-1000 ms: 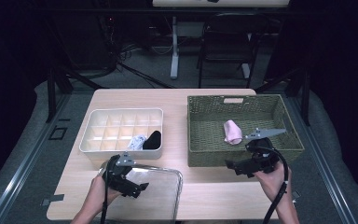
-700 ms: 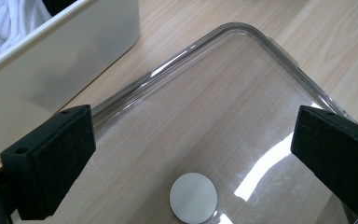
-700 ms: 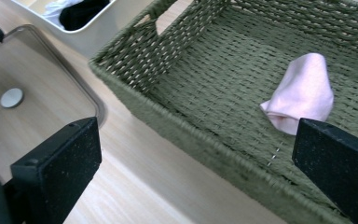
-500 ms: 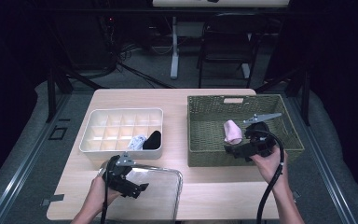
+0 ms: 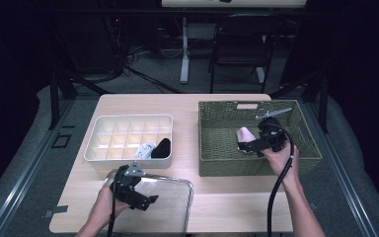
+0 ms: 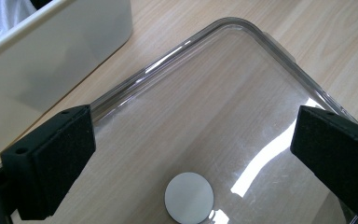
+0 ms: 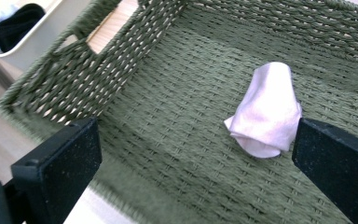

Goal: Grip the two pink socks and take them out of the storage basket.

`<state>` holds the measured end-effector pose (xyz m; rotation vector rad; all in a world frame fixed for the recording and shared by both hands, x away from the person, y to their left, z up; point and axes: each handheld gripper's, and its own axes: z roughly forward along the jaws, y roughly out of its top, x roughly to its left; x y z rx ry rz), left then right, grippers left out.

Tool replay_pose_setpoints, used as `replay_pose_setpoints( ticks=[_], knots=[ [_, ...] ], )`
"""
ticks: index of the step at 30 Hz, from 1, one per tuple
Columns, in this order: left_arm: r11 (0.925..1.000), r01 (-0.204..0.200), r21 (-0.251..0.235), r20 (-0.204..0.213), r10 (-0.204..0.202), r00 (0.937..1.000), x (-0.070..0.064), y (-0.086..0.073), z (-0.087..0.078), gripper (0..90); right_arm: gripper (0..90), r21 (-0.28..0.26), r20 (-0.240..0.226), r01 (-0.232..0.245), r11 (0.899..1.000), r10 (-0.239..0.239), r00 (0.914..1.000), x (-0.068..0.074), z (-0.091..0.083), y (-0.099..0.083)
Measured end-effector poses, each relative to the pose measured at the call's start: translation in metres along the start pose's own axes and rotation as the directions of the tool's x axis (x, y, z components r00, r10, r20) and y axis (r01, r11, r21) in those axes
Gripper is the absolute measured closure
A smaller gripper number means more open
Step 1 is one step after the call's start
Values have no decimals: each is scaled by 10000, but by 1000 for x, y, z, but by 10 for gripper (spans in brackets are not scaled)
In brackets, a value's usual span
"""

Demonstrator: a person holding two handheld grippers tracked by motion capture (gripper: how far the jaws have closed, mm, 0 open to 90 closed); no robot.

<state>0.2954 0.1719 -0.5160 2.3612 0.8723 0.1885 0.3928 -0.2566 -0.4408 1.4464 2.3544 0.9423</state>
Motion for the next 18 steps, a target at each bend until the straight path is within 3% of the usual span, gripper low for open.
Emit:
replay_pose_setpoints(
  ticks=[8,18],
  knots=[
    [10000,-5,-18,-14,5,10000,1,0,0,0,27,-20,209,-410,9992,411,9989,-15,20,7],
    [10000,35,-47,-10,-35,10000,2,-1,1,0,35,367,498,-891,9953,872,9949,-33,42,20]
  ],
)
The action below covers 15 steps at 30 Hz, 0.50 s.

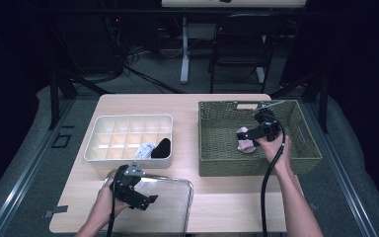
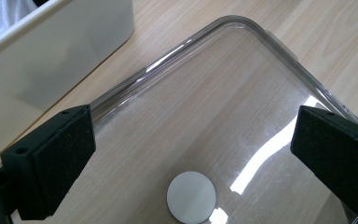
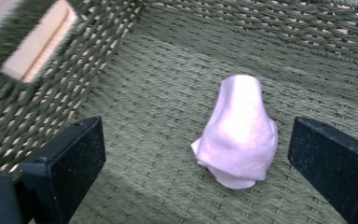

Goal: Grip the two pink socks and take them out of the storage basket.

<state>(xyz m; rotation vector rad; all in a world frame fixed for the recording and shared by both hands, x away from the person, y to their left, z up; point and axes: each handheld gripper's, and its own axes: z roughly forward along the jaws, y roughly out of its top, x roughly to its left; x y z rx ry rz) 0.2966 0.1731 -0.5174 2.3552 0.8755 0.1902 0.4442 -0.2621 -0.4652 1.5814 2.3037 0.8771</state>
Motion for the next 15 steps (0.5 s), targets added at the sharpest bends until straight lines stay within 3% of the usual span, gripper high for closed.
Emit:
replay_pose_setpoints(
  ticks=[7,15],
  knots=[
    [10000,11,0,4,-11,10000,2,-1,-1,0,38,273,127,-421,9987,418,9990,-9,16,11],
    [10000,15,23,6,-15,10000,3,-1,-2,0,47,939,384,-595,9938,561,9977,-14,29,20]
  ],
)
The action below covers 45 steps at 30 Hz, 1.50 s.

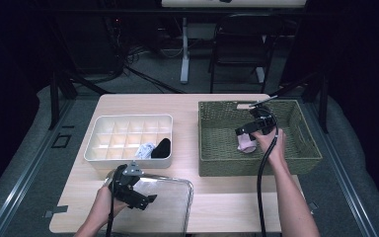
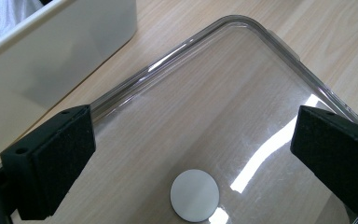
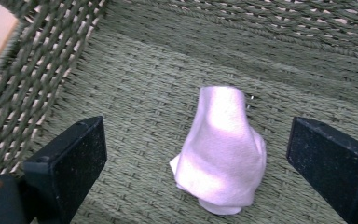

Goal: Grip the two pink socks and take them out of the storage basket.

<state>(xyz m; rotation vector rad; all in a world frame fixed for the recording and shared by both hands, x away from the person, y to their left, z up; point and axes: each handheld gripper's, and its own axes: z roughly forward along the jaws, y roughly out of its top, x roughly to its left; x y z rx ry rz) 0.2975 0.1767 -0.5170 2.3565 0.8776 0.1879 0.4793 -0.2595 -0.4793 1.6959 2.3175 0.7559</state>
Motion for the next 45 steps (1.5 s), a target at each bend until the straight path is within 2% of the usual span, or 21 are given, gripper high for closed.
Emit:
replay_pose_setpoints(
  ticks=[4,9,13,14,15,16,18,20,21,22,24,26,27,29,31,33,34,35,36,39,45],
  knots=[
    [10000,4,-15,8,-4,10000,0,0,0,0,55,239,237,30,9997,-35,9997,-1,2,4],
    [10000,-28,9,4,28,10000,0,0,0,0,82,646,316,-200,9977,180,9993,-6,15,11],
    [10000,21,-41,-17,-21,10000,1,-1,0,0,137,945,491,-435,9946,390,9980,-9,25,15],
    [10000,18,-40,-12,-18,10000,1,-1,0,0,140,1185,490,-382,9922,326,9983,-11,27,16],
    [10000,13,-31,-14,-13,10000,2,-1,0,0,143,1141,561,-567,9919,505,9971,-11,30,16],
    [10000,13,-20,-10,-13,10000,2,-1,0,0,147,1340,588,-487,9898,412,9974,-12,32,17],
    [10000,-6,-14,-8,6,10000,2,-1,0,0,168,1288,662,-678,9893,597,9960,-12,35,16],
    [10000,17,-11,4,-17,10000,2,-1,0,0,236,1854,715,-613,9807,488,9962,-13,39,17],
    [10000,-10,3,-6,10,10000,2,-1,0,0,276,1717,877,-790,9820,647,9940,-11,42,16],
    [10000,1,13,7,-1,10000,2,-1,0,0,304,1929,834,-648,9791,495,9953,-12,42,17],
    [10000,-17,31,7,17,10000,2,-1,1,0,372,2142,1070,-661,9746,439,9933,-12,44,17],
    [10000,-33,30,-6,33,10000,1,-1,1,0,466,2044,1099,-873,9750,657,9918,-11,46,17],
    [10000,-44,22,17,44,10000,1,-1,1,0,484,2058,1232,-950,9740,705,9899,-11,47,16],
    [10000,-56,33,15,56,10000,1,-1,1,0,602,2149,1311,-930,9722,656,9892,-13,48,16],
    [10000,-42,38,12,41,10000,1,-1,1,0,668,2366,1308,-1038,9660,742,9886,-14,45,16],
    [10000,-81,48,19,81,10000,1,-1,1,0,736,2323,1241,-1046,9670,772,9893,-14,44,16],
    [10000,-81,48,19,81,10000,1,-1,1,0,736,2323,1241,-1046,9670,772,9893,-14,44,16],
    [9999,-81,62,-13,81,10000,1,-1,0,0,758,2054,1195,-1332,9696,1103,9867,-14,43,15],
    [10000,-80,58,1,80,10000,1,-1,0,0,764,2210,1127,-1178,9681,946,9891,-15,39,16],
    [9999,-112,59,-25,112,9999,1,-1,0,0,773,1816,1010,-1217,9758,1046,9894,-13,32,15],
    [9998,-170,67,12,170,9999,-1,0,0,0,779,1496,783,-902,9846,792,9938,-7,14,15]
  ],
)
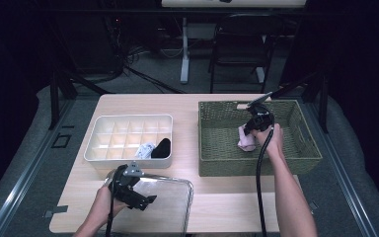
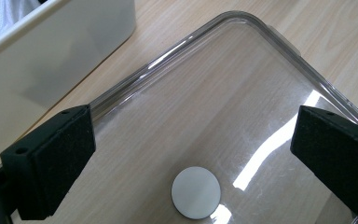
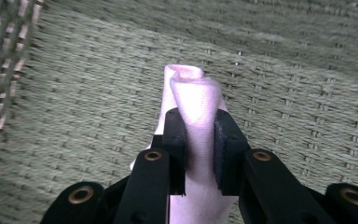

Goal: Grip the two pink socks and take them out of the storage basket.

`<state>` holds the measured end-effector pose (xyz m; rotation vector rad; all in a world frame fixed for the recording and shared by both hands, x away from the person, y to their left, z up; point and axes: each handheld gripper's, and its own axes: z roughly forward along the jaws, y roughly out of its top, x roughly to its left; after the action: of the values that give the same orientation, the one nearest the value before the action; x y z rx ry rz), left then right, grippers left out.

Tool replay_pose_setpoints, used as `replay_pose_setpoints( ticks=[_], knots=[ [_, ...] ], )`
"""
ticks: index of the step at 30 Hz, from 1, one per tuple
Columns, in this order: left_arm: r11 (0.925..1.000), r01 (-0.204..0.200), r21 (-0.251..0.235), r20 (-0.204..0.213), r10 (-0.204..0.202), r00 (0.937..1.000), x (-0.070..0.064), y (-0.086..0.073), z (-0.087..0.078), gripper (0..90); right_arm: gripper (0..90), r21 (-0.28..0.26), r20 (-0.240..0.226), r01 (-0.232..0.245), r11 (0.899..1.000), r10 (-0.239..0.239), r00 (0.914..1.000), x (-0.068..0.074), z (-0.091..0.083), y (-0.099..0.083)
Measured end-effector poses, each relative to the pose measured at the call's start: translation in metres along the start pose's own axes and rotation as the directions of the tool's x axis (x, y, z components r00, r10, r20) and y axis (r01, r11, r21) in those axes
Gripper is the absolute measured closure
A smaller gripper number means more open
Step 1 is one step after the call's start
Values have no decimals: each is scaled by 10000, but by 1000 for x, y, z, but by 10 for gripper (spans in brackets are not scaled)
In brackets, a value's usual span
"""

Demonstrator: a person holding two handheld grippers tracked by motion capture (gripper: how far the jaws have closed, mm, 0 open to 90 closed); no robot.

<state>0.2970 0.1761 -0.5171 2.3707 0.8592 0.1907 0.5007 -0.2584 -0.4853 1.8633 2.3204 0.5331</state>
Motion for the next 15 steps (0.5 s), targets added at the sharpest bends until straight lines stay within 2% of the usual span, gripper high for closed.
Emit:
replay_pose_setpoints(
  ticks=[2,4,6,15],
  knots=[
    [10000,6,-22,2,-6,10000,0,0,0,0,779,35,17,277,9996,-277,9996,0,-7,0],
    [10000,-9,2,-14,9,10000,-1,0,0,0,779,-208,-84,181,9996,-183,9998,3,-11,-1],
    [10000,-78,-56,-19,78,10000,-1,1,0,0,780,-235,-91,350,9991,-352,9993,4,-17,0],
    [9998,-162,-122,-128,160,9998,-3,1,0,0,780,-50,-213,825,9966,-826,9964,7,-38,4]
  ],
)
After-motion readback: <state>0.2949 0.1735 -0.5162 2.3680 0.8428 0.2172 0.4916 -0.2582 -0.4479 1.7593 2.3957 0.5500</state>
